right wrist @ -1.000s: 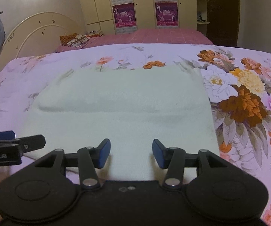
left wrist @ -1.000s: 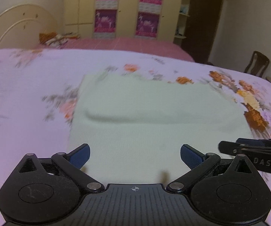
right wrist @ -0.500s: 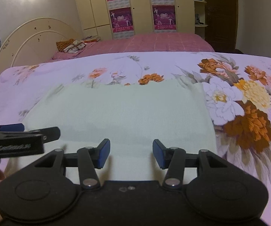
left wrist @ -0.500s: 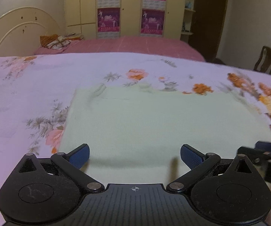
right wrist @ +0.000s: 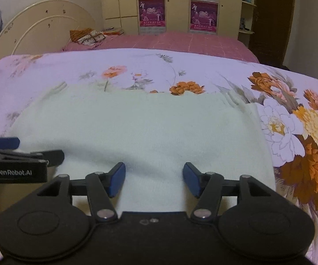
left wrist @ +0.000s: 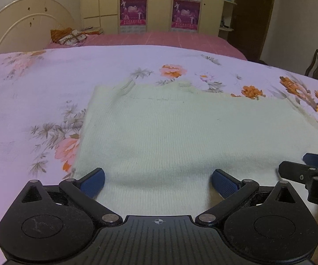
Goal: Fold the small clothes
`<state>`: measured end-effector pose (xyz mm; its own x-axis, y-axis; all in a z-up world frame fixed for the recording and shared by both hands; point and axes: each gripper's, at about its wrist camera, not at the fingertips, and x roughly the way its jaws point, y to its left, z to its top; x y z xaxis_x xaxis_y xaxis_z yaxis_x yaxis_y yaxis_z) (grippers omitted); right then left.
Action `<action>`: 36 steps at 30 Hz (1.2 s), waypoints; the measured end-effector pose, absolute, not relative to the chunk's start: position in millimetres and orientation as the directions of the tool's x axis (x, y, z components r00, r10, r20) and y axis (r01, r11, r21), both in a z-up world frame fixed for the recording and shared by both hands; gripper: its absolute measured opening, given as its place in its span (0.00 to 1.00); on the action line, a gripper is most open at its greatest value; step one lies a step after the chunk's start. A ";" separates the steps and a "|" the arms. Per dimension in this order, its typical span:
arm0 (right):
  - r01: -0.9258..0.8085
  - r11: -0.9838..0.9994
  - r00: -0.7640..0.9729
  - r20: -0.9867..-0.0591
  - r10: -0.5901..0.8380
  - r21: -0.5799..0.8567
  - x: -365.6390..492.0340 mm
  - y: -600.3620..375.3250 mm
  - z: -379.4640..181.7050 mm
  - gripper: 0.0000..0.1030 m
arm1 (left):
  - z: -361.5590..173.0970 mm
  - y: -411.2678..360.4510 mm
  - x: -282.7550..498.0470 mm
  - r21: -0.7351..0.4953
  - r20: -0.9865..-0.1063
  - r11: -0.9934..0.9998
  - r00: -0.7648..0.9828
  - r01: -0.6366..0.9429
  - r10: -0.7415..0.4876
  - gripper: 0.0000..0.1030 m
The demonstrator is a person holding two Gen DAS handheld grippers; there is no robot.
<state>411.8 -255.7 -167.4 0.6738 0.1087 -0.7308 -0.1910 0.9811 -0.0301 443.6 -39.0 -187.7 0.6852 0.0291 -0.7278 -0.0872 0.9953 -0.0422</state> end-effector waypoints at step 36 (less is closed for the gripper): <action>-0.142 0.986 0.665 -0.730 0.158 0.083 347.7 -252.7 -160.2 0.56 | -210.1 26.0 331.7 -0.577 -0.644 0.775 0.728 -0.260 -0.236 0.76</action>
<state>347.7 -252.7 -160.2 0.6647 0.1576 -0.7303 -0.1424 0.9863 0.0833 331.7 26.0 -210.1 0.7276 -0.2357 -0.6442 -0.2597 0.7745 -0.5768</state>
